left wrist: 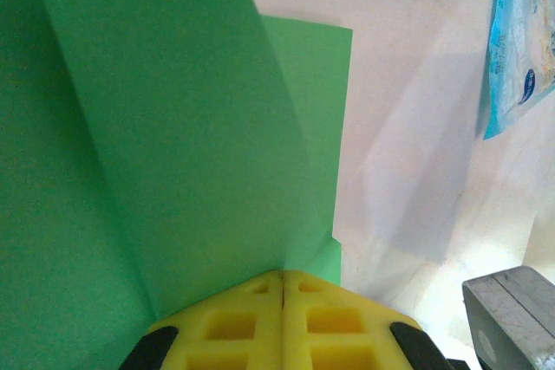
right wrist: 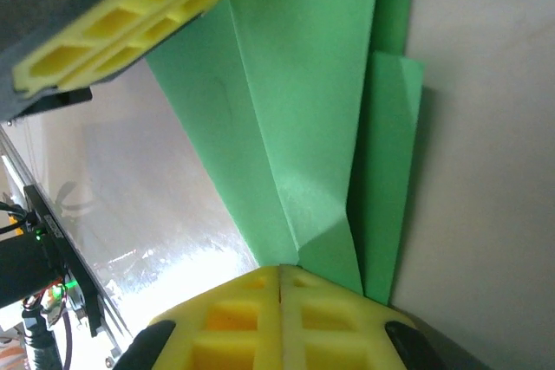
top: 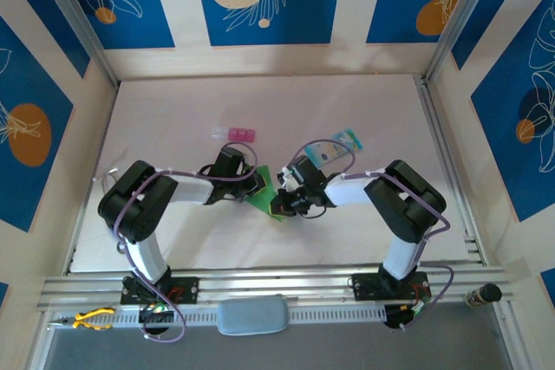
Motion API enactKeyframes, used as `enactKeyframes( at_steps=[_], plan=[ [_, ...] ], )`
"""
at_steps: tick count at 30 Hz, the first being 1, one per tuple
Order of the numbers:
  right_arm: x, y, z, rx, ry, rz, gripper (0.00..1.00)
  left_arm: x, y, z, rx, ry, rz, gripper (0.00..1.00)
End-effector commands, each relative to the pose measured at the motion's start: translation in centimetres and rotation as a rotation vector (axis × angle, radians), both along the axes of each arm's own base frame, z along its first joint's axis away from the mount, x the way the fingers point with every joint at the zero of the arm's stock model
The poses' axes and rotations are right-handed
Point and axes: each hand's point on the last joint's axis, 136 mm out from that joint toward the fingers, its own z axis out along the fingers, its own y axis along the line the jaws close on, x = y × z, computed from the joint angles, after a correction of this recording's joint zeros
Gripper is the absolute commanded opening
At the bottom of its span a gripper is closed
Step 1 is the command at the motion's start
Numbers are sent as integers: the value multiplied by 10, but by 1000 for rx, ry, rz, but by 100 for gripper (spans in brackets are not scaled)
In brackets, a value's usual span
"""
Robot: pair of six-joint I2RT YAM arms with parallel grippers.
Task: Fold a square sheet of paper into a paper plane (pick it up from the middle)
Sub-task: Fourth fold the wing at the center of the table.
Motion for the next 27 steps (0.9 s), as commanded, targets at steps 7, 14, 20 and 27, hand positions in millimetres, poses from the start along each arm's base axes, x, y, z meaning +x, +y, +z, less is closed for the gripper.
enactKeyframes(
  at_steps=[7, 14, 20, 27],
  plan=[
    [-41, -33, -16, -73, 94, 5, 2, -17, 21, -30, 110, 82, 29, 3],
    [-40, -32, 3, -34, 46, 7, 2, -16, 20, -29, 106, 82, 28, 3],
    [-15, -11, 48, 55, -42, -28, 2, -16, 19, -28, 103, 80, 26, 3],
    [19, 5, 43, 15, -51, -74, 2, -16, 18, -29, 100, 82, 23, 3]
  ],
)
